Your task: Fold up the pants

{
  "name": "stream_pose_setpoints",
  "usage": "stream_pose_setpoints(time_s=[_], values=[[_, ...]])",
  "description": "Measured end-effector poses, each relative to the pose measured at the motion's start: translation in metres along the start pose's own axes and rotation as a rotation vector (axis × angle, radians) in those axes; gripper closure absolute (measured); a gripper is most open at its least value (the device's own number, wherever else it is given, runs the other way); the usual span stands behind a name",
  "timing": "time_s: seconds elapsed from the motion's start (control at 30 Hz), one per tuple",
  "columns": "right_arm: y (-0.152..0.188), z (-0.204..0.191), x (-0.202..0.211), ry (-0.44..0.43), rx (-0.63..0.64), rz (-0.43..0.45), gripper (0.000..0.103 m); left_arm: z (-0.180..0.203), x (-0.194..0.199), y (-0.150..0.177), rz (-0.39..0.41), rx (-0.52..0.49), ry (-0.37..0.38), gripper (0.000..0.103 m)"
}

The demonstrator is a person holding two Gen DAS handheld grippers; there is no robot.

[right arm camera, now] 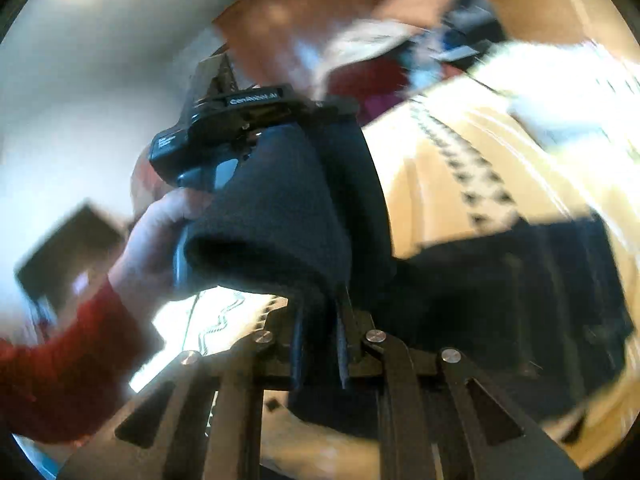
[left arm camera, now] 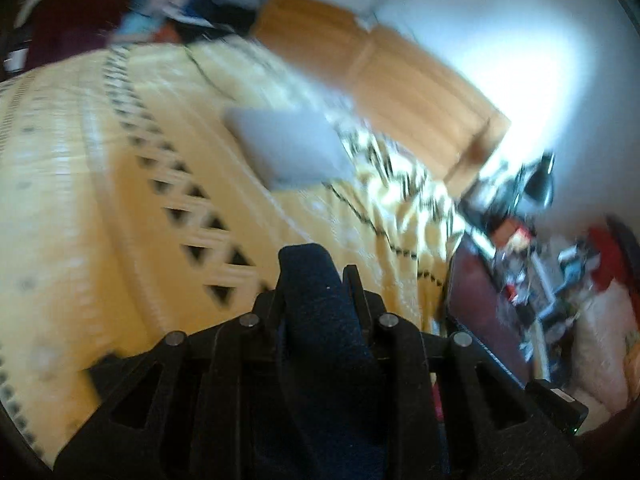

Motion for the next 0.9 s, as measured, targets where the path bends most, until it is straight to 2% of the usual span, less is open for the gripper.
stream_pose_setpoints(time_s=[0.17,0.27,0.43,0.6,0.63,0.7,0.73,0.77,0.83,0.9], values=[[0.009,0.103,0.028,0.028,-0.215,-0.009,0.087,0.02,-0.121,0.031,-0.158,0.01,0.003,0.079],[0.022,0.141,0.029,0.023,-0.297,-0.05,0.087,0.029,-0.155,0.046,-0.206,0.009,-0.025,0.077],[0.023,0.148,0.036,-0.02,-0.318,-0.049,0.079,0.031,-0.166,0.051,-0.209,0.007,-0.071,0.077],[0.015,0.146,0.051,-0.066,-0.363,0.012,0.084,0.057,-0.164,0.039,-0.15,-0.023,-0.074,0.077],[0.01,0.159,0.05,-0.065,-0.377,0.019,0.084,0.063,-0.169,0.04,-0.144,-0.039,-0.078,0.077],[0.017,0.171,0.051,-0.027,-0.39,0.016,0.084,0.061,-0.193,0.049,-0.175,-0.044,-0.102,0.072],[0.024,0.178,0.048,-0.011,-0.416,-0.007,0.08,0.053,-0.209,0.059,-0.215,-0.052,-0.131,0.064],[0.03,0.186,0.044,0.008,-0.46,-0.04,0.076,0.046,-0.219,0.07,-0.252,-0.046,-0.149,0.062],[0.033,0.194,0.046,0.073,-0.479,-0.086,0.076,0.049,-0.218,0.072,-0.238,-0.062,-0.166,0.062],[0.028,0.186,0.058,0.123,-0.4,-0.098,0.075,0.059,-0.2,0.061,-0.198,-0.051,-0.154,0.061]])
Point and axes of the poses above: each gripper's, at about its wrist camera, not at the fingertips, and x roughly against the way its jaws point, z to its right, y to its underside, the point moved 8 cm from there along -x, roughly the way its jaws point, and after that the axes turned 1 degree about -x, right-handed, at the moved point
